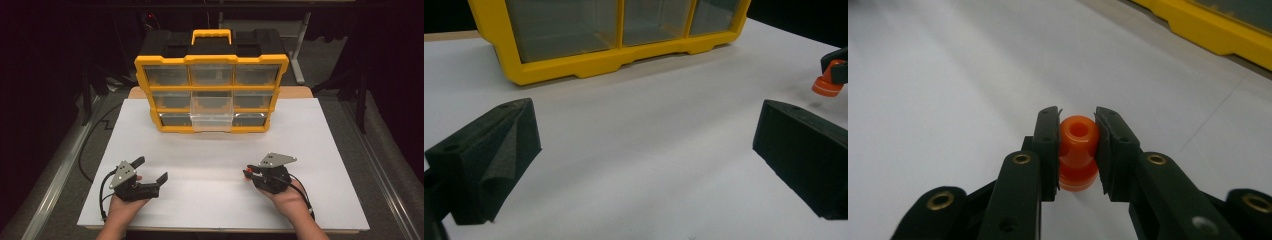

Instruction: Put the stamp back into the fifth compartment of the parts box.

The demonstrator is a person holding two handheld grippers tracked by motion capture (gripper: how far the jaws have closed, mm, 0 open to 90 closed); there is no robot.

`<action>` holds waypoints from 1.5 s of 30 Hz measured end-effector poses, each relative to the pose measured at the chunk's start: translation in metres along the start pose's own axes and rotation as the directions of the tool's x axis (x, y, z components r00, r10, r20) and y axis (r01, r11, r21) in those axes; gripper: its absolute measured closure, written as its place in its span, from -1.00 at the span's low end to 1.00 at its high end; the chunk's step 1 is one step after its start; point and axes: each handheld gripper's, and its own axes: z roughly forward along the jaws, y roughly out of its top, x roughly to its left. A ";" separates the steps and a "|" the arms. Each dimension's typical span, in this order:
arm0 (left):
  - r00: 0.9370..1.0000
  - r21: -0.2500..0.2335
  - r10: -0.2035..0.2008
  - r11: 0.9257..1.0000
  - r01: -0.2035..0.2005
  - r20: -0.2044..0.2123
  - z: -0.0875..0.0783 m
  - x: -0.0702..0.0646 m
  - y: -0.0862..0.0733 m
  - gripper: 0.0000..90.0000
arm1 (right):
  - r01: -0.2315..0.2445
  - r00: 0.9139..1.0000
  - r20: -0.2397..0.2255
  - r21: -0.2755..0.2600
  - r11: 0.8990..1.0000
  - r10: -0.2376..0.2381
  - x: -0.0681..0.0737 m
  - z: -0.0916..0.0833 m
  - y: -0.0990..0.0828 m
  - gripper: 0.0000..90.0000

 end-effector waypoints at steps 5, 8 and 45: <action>1.000 -0.003 0.008 1.000 -0.008 0.001 0.000 0.001 0.000 -1.00 | 0.033 0.999 -0.013 0.058 0.998 -0.033 -0.004 -0.004 0.003 0.64; 1.000 -0.002 0.002 1.000 -0.002 0.000 0.001 0.002 -0.001 -1.00 | 0.048 0.998 -0.034 0.094 0.994 -0.045 -0.009 -0.006 0.007 0.64; 1.000 0.004 0.004 1.000 -0.004 0.010 0.002 0.003 0.000 -1.00 | 0.214 0.965 -0.232 0.424 0.880 -0.123 -0.033 -0.002 0.054 0.64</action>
